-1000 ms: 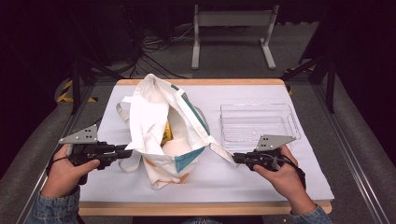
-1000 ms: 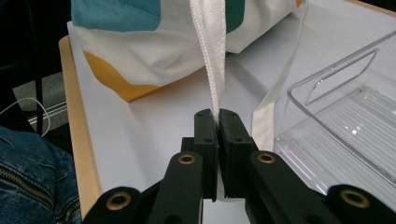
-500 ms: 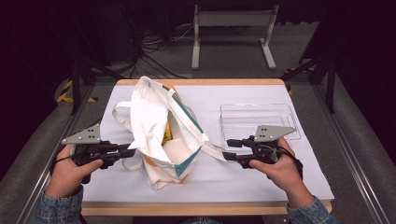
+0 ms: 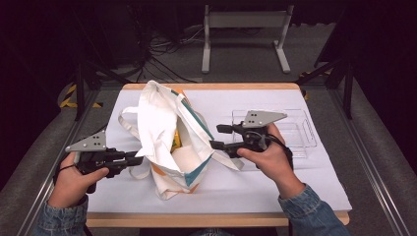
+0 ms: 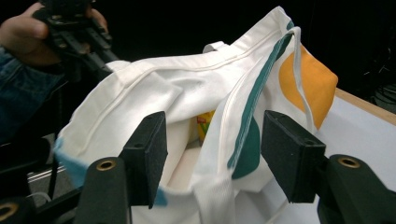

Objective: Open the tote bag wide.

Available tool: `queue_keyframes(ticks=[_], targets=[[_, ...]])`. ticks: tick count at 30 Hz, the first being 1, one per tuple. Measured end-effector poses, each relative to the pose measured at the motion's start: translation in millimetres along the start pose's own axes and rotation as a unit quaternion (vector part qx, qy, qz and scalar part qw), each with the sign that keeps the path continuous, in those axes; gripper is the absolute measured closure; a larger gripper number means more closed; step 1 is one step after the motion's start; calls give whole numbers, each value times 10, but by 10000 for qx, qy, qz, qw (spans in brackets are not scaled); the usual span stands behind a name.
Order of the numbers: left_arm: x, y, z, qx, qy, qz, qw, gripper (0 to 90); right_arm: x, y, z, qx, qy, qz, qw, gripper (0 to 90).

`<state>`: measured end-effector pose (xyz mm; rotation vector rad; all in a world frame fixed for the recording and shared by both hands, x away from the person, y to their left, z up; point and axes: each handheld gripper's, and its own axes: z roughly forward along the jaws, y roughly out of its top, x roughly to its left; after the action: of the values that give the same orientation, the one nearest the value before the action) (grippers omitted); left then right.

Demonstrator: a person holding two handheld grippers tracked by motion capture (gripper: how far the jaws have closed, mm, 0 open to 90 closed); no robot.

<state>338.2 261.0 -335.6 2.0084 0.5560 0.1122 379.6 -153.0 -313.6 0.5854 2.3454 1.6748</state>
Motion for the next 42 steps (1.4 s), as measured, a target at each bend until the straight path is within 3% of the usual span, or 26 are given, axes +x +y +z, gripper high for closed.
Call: queue_keyframes(ticks=[5, 10, 15, 19, 24, 27, 29, 34, 37, 42], targets=[[4, -4, -1, 11, -4, 13, 10000, 783, -68, 30, 262, 123, -132, -8, 9998, 454], [2, -8, 2, 31, -10, -2, 10000, 783, -118, 22, 430, 344, -177, -82, 9992, 633], [12, -13, 5, 49, -17, -1, 10000, 778, -114, 19, 460, 376, -112, -120, 9992, 846], [14, -18, -3, 92, -24, -43, 9999, 735, -92, 28, 445, 383, -147, -219, 9989, 873], [34, -31, -75, -7, 119, -328, 9994, 437, -62, 30, 418, 353, -192, -316, 9987, 874], [24, -18, -164, -145, 142, -517, 9985, 360, -40, 28, 403, 344, -240, -385, 9984, 874], [34, 1, -200, -312, 194, -626, 9974, 323, -31, 26, 397, 338, -262, -410, 9982, 874], [85, 58, -174, -555, 597, -865, 9929, 292, -7, 26, 381, 332, -303, -445, 9980, 874], [106, 112, -106, -643, 956, -876, 9895, 264, 9, 26, 368, 324, -351, -506, 9976, 874], [153, 191, 3, -798, 1320, -933, 9836, 245, 25, 18, 366, 306, -383, -567, 9972, 873]])
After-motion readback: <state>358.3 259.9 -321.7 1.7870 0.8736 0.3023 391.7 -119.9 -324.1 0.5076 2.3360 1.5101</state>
